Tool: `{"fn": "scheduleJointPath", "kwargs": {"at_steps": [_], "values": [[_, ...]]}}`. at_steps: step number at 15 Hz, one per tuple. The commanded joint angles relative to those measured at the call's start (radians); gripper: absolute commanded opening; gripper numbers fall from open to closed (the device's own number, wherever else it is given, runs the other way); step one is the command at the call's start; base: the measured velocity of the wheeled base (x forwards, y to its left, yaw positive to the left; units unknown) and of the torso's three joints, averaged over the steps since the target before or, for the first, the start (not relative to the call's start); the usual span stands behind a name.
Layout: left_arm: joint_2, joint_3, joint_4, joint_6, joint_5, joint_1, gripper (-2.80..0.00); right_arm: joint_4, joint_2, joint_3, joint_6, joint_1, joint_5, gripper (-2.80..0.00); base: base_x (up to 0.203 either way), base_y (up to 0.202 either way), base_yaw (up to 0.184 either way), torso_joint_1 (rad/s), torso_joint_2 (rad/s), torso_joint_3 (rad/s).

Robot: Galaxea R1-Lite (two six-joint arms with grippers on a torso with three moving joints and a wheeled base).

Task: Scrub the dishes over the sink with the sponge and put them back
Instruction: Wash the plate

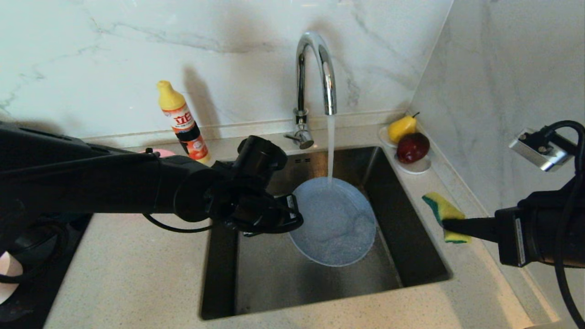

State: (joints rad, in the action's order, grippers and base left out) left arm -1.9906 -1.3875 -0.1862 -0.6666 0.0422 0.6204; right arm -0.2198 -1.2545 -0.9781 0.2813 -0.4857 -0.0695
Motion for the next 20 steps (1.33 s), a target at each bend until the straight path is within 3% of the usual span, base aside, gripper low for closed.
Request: {"fn": "scheduleJointPath", "kwargs": {"at_steps": [1,6,8,10,15,17,20], "values": [[0.029,0.029,0.0,0.009,0.116,-0.003,-2.8,-0.004,0.001,0.012,-0.001,-0.001,0.0,-2.8,0.0,0.0,0.0,0.0,0.0,0.0],[0.139,0.082,0.015,0.14,0.451,-0.018,-2.8,0.003,-0.007,0.039,-0.001,-0.001,0.0,-2.8,0.0,0.0,0.0,0.0,0.0,0.0],[0.201,0.111,0.061,0.196,0.493,-0.02,-2.8,0.005,-0.009,0.055,-0.001,-0.001,0.0,-2.8,0.0,0.0,0.0,0.0,0.0,0.0],[0.24,0.18,0.179,0.301,0.528,-0.023,-2.8,0.007,-0.006,0.055,-0.001,-0.001,-0.001,-2.8,0.0,0.0,0.0,0.0,0.0,0.0],[0.254,0.407,0.719,0.575,0.614,-0.03,-2.8,-0.001,0.01,0.052,-0.001,-0.001,-0.001,-2.8,0.0,0.0,0.0,0.0,0.0,0.0],[0.254,0.459,0.859,0.622,0.617,-0.031,-2.8,0.001,0.004,0.055,-0.001,-0.002,-0.001,-2.8,0.0,0.0,0.0,0.0,0.0,0.0],[0.293,0.464,0.859,0.624,0.611,-0.032,-2.8,-0.003,0.005,0.05,0.001,-0.024,-0.003,-2.8,0.0,0.0,0.0,0.0,0.0,0.0]]}}
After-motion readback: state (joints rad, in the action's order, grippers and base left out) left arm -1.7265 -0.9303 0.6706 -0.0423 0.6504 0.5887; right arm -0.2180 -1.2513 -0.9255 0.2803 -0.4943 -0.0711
